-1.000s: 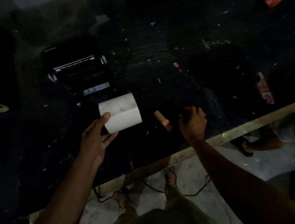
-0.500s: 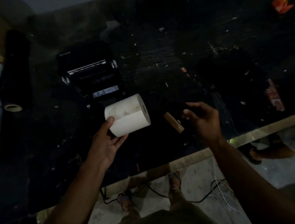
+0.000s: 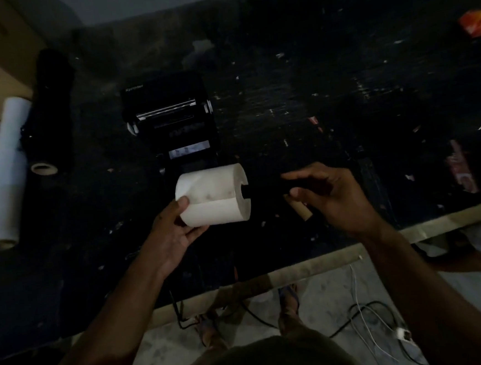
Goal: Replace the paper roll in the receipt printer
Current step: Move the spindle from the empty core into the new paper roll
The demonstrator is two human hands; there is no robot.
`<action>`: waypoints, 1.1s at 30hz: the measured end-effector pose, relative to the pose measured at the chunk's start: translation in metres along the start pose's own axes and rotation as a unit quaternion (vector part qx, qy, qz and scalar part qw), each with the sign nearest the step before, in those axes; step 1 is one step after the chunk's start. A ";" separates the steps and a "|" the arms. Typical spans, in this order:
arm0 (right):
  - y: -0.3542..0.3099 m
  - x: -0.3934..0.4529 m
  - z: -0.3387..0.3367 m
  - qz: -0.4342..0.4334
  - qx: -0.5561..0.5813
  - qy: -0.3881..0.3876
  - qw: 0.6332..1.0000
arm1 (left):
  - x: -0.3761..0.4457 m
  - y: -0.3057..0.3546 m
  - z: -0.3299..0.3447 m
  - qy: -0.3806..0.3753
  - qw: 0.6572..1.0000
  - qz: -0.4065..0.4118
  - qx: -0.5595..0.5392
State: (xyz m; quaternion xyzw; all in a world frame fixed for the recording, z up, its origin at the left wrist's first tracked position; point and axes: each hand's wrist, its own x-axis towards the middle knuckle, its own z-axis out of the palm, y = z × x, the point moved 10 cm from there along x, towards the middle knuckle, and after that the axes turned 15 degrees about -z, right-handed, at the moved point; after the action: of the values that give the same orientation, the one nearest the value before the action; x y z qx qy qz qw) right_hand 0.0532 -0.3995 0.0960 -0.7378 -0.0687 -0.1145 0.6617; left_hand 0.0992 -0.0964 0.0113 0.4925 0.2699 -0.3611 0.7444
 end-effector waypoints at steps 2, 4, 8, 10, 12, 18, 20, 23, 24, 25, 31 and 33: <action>-0.001 0.007 0.021 0.010 0.043 -0.029 0.999 | -0.002 0.000 -0.001 -0.004 1.000 0.001 0.005; -0.003 0.011 0.043 0.015 0.027 -0.026 0.999 | -0.003 -0.003 0.000 -0.010 1.000 0.002 0.004; 0.002 0.004 0.070 0.023 0.022 0.090 0.995 | -0.005 -0.011 -0.006 -0.010 1.000 0.006 -0.008; 0.010 -0.006 0.081 0.031 0.040 0.131 0.990 | -0.006 -0.015 -0.017 0.000 1.000 0.006 -0.014; 0.019 -0.016 0.091 0.031 0.043 0.132 0.990 | -0.008 -0.021 -0.030 0.015 1.000 0.004 -0.022; 0.089 -0.076 0.015 0.108 -0.211 0.175 0.956 | -0.013 -0.035 -0.053 0.045 0.998 -0.014 -0.037; 0.113 -0.093 -0.029 0.164 -0.348 0.156 0.910 | -0.014 -0.038 -0.052 0.045 0.998 -0.019 -0.041; 0.144 -0.093 -0.057 0.180 -0.461 0.052 0.868 | -0.014 -0.040 -0.048 0.042 0.998 -0.021 -0.042; 0.150 -0.091 -0.060 0.170 -0.466 0.032 0.868 | -0.015 -0.039 -0.046 0.042 0.998 -0.021 -0.041; 0.154 -0.088 -0.061 0.158 -0.464 0.021 0.871 | -0.015 -0.039 -0.043 0.043 0.998 -0.020 -0.038; 0.172 -0.065 -0.071 0.138 -0.498 -0.020 0.856 | -0.012 -0.037 -0.028 0.030 0.999 -0.013 -0.014; 0.174 -0.067 -0.083 0.163 -0.483 0.026 0.860 | -0.012 -0.036 -0.025 0.027 0.999 -0.010 -0.016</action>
State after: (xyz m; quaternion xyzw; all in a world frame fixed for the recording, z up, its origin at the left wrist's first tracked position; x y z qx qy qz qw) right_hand 0.0265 -0.4987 -0.0804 -0.9622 0.1339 -0.0426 0.2331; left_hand 0.0621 -0.0793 -0.0084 0.4869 0.3009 -0.3510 0.7411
